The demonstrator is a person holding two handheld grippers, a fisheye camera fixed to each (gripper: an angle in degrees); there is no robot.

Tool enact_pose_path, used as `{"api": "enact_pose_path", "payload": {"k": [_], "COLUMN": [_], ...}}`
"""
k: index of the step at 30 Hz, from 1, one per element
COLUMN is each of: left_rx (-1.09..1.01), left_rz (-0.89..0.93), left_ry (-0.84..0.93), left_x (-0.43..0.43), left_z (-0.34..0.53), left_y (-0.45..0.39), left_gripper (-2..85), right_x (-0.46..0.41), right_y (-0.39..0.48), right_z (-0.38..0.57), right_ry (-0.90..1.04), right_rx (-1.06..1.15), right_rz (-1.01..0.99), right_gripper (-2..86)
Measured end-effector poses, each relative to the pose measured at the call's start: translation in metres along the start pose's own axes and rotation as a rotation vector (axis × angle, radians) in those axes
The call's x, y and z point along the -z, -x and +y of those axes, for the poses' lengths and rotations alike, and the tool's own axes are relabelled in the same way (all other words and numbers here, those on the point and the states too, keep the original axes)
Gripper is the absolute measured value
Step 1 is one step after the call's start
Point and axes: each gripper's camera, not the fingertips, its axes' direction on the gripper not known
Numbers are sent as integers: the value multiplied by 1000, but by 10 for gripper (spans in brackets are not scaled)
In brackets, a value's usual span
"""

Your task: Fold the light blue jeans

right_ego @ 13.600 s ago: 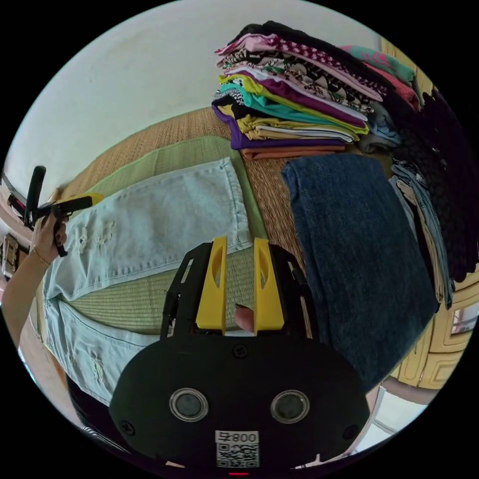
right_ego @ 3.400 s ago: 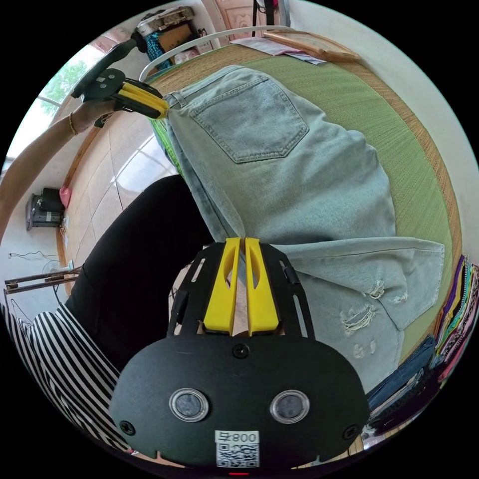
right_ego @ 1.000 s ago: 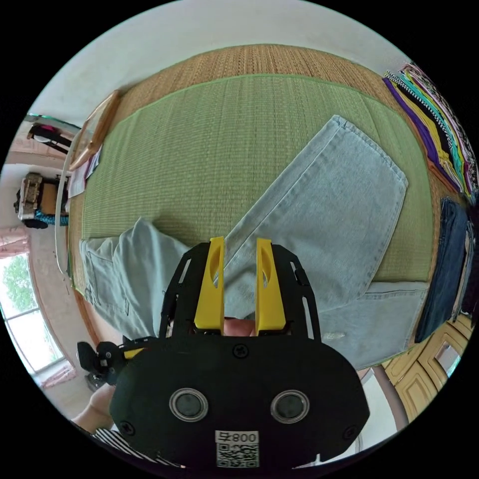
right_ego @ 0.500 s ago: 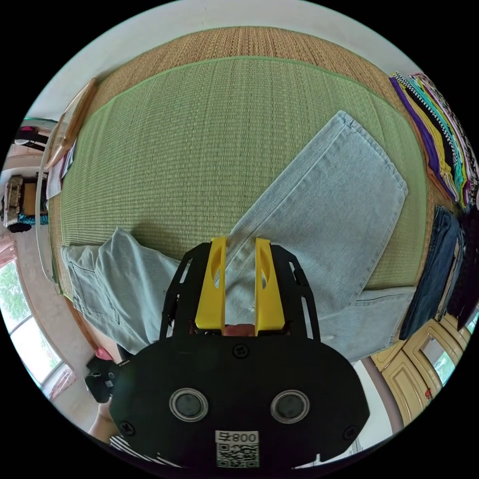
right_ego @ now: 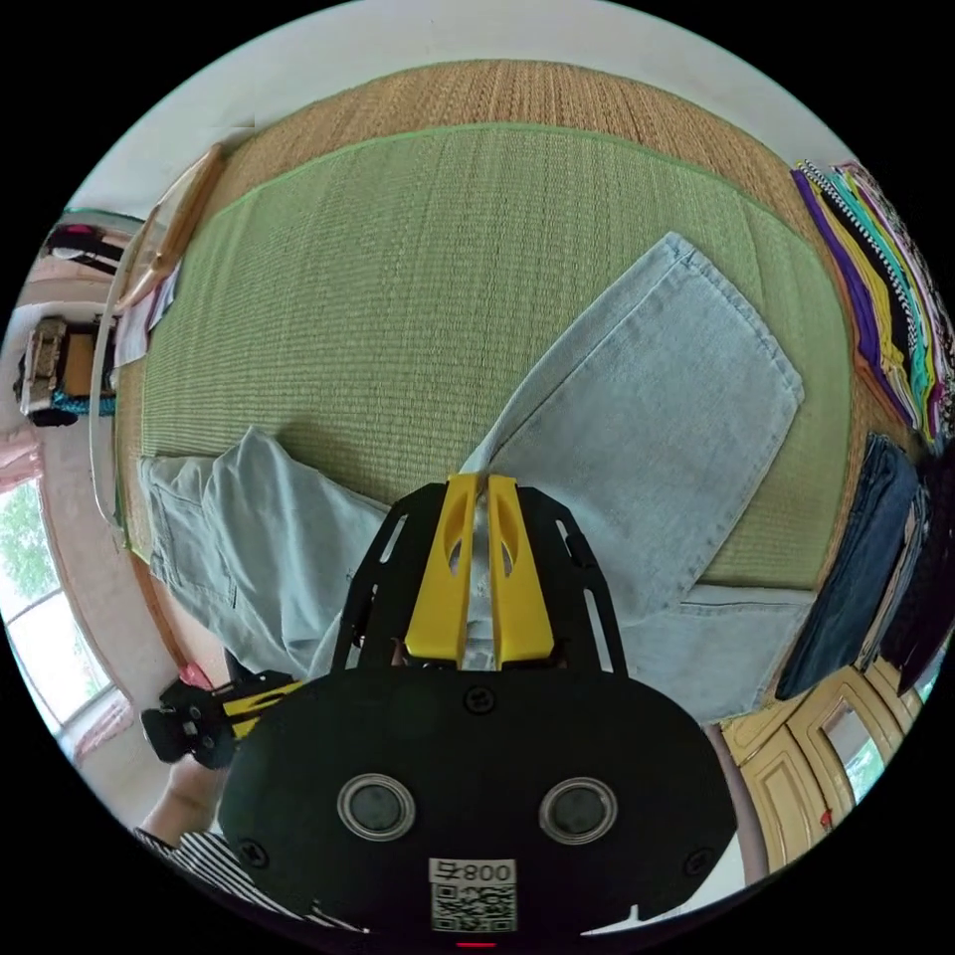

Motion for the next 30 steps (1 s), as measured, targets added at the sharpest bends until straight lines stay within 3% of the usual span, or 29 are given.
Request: {"api": "enact_pose_path", "payload": {"k": [13, 21, 30], "left_rx": [-170, -219, -143], "left_rz": [-143, -241, -230], "left_ry": [125, 238, 290], "left_x": [-43, -87, -118], "left_z": [-22, -44, -70], "left_y": [-35, -39, -17], "left_gripper": [24, 25, 35], "right_x": [82, 38, -44], "right_y": [-91, -142, -209], "right_z": [231, 363, 440], "right_ry": [-230, -279, -272], "right_rx": [45, -43, -163], "right_rz": [-97, -137, -250], "right_gripper": [14, 14, 12]}}
